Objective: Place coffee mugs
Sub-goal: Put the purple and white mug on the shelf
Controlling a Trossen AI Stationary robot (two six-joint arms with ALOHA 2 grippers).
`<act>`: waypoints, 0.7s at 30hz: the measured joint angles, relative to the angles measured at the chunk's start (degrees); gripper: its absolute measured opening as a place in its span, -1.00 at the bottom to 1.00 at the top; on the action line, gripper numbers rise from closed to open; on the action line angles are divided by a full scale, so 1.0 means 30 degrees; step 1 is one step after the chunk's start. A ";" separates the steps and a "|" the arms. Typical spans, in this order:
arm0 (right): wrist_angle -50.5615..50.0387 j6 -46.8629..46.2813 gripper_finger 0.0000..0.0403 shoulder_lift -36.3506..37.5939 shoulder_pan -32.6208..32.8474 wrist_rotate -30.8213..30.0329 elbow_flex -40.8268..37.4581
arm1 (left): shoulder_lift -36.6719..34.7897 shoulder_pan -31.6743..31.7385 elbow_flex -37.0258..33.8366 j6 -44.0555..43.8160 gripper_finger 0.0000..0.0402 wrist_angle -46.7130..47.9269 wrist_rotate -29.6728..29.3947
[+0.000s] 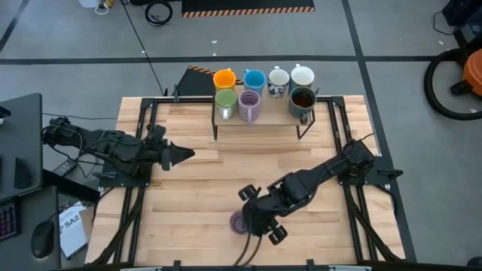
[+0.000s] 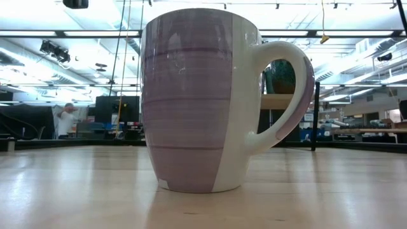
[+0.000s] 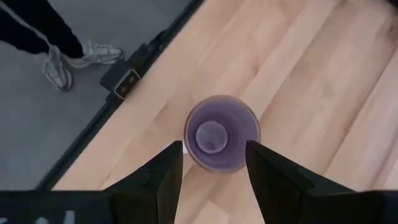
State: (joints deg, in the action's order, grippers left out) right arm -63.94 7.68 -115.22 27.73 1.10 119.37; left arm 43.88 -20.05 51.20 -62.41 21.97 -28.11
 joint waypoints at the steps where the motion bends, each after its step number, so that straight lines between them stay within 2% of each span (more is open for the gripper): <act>1: 0.0190 0.0421 -0.10 -0.0030 0.0059 0.0000 -0.0030 | 0.0007 0.0000 0.0000 0.0000 -0.29 -0.0213 0.0034; 11: 0.0326 0.3084 -0.10 -0.1240 0.0373 -0.0375 -0.1081 | 0.0000 0.0000 0.0000 0.0015 -0.29 -0.0937 0.0085; 21: 0.0743 0.8789 -0.11 -0.1326 0.0773 -0.0771 -0.3555 | 0.0007 -0.0007 0.0007 0.0036 -0.29 -0.0668 -0.0061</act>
State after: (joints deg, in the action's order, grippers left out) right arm -61.71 34.05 -119.20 30.04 -1.21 108.71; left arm 43.90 -20.08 51.22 -62.30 19.96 -28.29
